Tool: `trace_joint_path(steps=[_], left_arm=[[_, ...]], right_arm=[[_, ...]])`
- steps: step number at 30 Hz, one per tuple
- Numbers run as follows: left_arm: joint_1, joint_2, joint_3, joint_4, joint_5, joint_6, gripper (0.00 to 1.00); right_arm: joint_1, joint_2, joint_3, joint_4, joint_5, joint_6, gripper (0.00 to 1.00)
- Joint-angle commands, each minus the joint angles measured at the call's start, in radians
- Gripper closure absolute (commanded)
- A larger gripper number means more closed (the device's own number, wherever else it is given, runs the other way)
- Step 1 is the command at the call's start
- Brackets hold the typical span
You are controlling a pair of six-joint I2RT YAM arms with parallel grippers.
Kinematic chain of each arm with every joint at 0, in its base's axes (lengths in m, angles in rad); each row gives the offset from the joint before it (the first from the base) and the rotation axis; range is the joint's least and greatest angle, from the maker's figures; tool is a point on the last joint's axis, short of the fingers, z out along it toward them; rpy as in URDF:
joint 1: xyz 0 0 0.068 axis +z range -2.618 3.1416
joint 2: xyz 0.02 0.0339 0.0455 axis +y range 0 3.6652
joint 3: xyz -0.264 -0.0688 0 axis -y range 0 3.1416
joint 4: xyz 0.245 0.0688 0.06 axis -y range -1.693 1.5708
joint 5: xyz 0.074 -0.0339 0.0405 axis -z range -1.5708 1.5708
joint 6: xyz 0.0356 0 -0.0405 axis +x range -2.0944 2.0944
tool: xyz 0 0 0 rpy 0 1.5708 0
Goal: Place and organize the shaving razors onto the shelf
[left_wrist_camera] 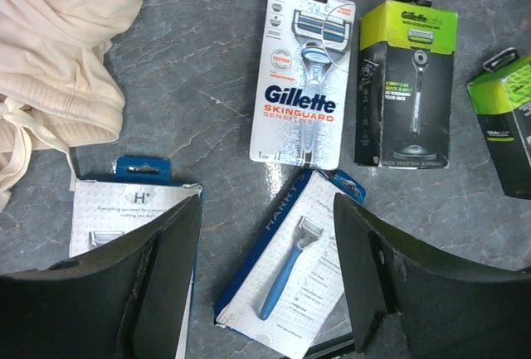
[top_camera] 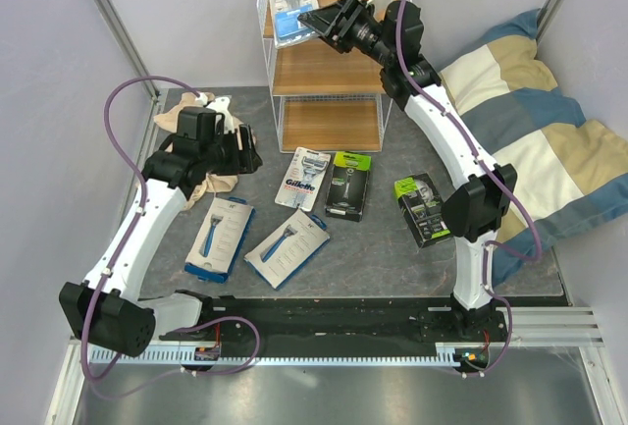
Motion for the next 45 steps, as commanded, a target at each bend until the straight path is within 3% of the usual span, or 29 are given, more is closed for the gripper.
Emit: trace_joint_path(steps=[1, 6, 9, 10, 13, 17, 30, 45], left_arm=[[0.000, 0.005, 0.100, 0.019, 0.058, 0.029, 0.29], [-0.001, 0.052, 0.206, 0.053, 0.177, 0.032, 0.39], [-0.003, 0.077, 0.279, 0.096, 0.254, 0.021, 0.54], [-0.003, 0.091, 0.311, 0.109, 0.269, 0.018, 0.65], [-0.012, 0.125, 0.371, 0.165, 0.300, 0.004, 0.83], [-0.046, 0.183, 0.451, 0.203, 0.274, 0.001, 0.98], [-0.190, 0.433, 0.770, 0.234, 0.115, 0.044, 0.98], [-0.202, 0.620, 0.980, 0.231, -0.099, 0.015, 0.98]], right_arm=[[-0.005, -0.037, -0.039, 0.039, -0.011, 0.003, 0.34], [-0.005, -0.066, -0.077, 0.050, -0.008, 0.000, 0.26], [-0.005, -0.076, -0.094, 0.055, -0.008, -0.003, 0.24], [-0.005, -0.076, -0.100, 0.053, -0.007, -0.002, 0.24], [-0.003, -0.077, -0.107, 0.059, -0.008, -0.002, 0.23], [-0.003, -0.073, -0.107, 0.068, -0.011, 0.006, 0.22], [-0.008, -0.086, -0.145, 0.094, -0.018, 0.012, 0.20], [-0.014, -0.119, -0.188, 0.122, -0.030, 0.024, 0.18]])
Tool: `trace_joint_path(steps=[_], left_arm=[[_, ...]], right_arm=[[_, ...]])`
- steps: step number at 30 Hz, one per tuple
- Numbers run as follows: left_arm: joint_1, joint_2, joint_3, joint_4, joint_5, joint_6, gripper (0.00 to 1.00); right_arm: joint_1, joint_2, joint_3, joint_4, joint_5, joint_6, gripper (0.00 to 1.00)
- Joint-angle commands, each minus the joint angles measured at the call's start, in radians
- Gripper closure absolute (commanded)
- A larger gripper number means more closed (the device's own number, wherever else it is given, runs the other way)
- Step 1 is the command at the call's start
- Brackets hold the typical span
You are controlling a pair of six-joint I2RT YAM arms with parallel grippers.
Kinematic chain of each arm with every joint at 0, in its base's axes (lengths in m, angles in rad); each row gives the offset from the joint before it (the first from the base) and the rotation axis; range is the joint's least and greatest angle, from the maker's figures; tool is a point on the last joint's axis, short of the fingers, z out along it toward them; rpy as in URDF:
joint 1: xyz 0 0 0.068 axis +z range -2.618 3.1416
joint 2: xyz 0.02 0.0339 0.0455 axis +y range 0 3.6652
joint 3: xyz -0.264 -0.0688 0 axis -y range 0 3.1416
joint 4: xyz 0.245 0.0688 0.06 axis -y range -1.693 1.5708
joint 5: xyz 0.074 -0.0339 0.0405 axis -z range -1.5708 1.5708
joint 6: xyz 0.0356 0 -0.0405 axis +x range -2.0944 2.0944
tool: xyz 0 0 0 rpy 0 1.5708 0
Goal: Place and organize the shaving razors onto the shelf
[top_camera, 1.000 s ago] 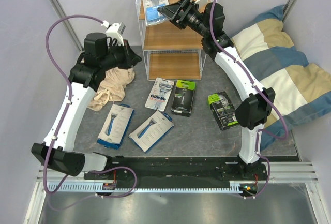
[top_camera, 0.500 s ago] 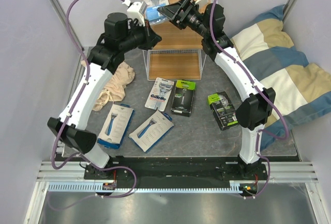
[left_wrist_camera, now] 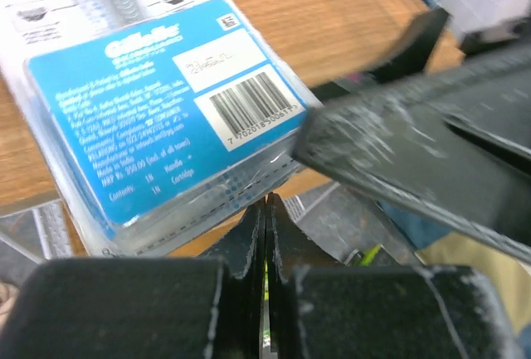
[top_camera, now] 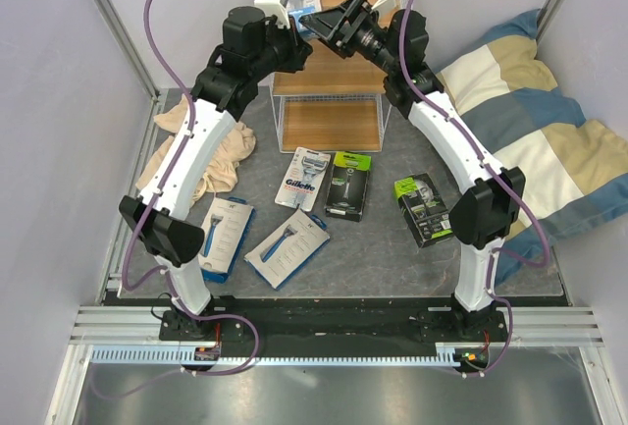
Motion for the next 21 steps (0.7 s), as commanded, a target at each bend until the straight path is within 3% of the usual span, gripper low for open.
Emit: trace_joint_path(steps=[1, 9, 21], left_arm=[[-0.001, 0.032, 0.073, 0.025, -0.084, 0.013, 0.98], [0.001, 0.061, 0.125, 0.029, -0.138, 0.000, 0.98], [0.001, 0.080, 0.136, 0.040, -0.092, -0.001, 0.98]], right_arm=[[-0.011, -0.040, -0.026, -0.020, -0.010, 0.002, 0.18], [-0.023, -0.074, -0.072, -0.017, -0.018, -0.004, 0.17], [-0.034, -0.194, -0.190, -0.008, -0.028, -0.016, 0.15]])
